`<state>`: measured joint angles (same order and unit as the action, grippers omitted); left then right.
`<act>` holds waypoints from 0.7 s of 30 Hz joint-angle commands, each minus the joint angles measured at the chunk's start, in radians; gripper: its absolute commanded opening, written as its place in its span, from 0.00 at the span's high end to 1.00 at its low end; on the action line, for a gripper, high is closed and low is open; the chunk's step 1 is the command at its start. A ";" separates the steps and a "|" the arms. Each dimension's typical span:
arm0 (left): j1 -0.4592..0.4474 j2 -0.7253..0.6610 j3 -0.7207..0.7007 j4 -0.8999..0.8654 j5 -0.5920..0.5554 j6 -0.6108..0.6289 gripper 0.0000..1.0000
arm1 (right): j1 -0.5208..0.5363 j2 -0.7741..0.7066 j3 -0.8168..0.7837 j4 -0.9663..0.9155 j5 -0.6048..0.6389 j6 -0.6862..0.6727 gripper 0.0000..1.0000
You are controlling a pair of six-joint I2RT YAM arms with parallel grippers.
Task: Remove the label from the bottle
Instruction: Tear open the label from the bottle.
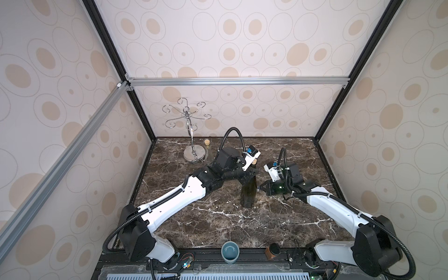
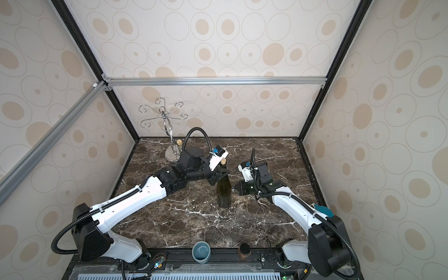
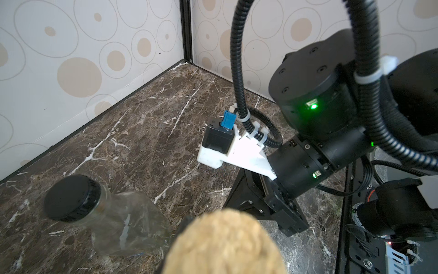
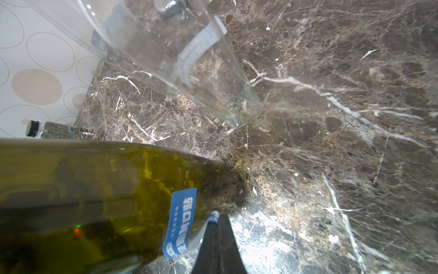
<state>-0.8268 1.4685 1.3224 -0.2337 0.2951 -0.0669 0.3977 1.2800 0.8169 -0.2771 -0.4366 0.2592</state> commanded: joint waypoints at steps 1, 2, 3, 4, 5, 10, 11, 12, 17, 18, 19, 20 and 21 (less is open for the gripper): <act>-0.012 0.018 0.046 -0.029 0.053 -0.002 0.88 | -0.010 -0.021 -0.018 -0.018 -0.012 -0.020 1.00; -0.014 0.019 0.046 -0.029 0.055 -0.001 0.88 | -0.011 -0.022 -0.019 -0.018 -0.013 -0.019 1.00; -0.014 0.021 0.046 -0.029 0.056 0.000 0.88 | -0.013 -0.024 -0.021 -0.017 -0.015 -0.020 1.00; -0.015 0.022 0.047 -0.028 0.057 0.002 0.88 | -0.014 -0.025 -0.022 -0.018 -0.014 -0.020 1.00; -0.015 0.024 0.047 -0.029 0.060 0.004 0.88 | -0.015 -0.027 -0.024 -0.017 -0.014 -0.020 1.00; -0.017 0.027 0.052 -0.033 0.067 0.009 0.88 | -0.022 -0.031 -0.033 -0.021 -0.017 -0.020 1.00; -0.018 0.027 0.053 -0.033 0.067 0.010 0.88 | -0.025 -0.033 -0.035 -0.021 -0.018 -0.021 1.00; -0.019 0.027 0.054 -0.034 0.067 0.010 0.88 | -0.027 -0.033 -0.036 -0.022 -0.018 -0.021 1.00; -0.020 0.031 0.057 -0.042 0.066 0.010 0.88 | -0.036 -0.037 -0.038 -0.029 -0.020 -0.020 1.00; -0.022 0.032 0.057 -0.044 0.068 0.010 0.88 | -0.038 -0.038 -0.038 -0.030 -0.021 -0.020 1.00; -0.023 0.032 0.057 -0.045 0.066 0.012 0.88 | -0.039 -0.038 -0.038 -0.030 -0.021 -0.022 1.00; -0.023 0.032 0.057 -0.046 0.066 0.012 0.88 | -0.040 -0.039 -0.038 -0.031 -0.021 -0.022 1.00; -0.023 0.032 0.057 -0.046 0.065 0.012 0.88 | -0.040 -0.039 -0.038 -0.033 -0.021 -0.024 1.00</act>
<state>-0.8356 1.4895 1.3457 -0.2428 0.3103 -0.0460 0.3641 1.2598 0.7887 -0.2871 -0.4461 0.2554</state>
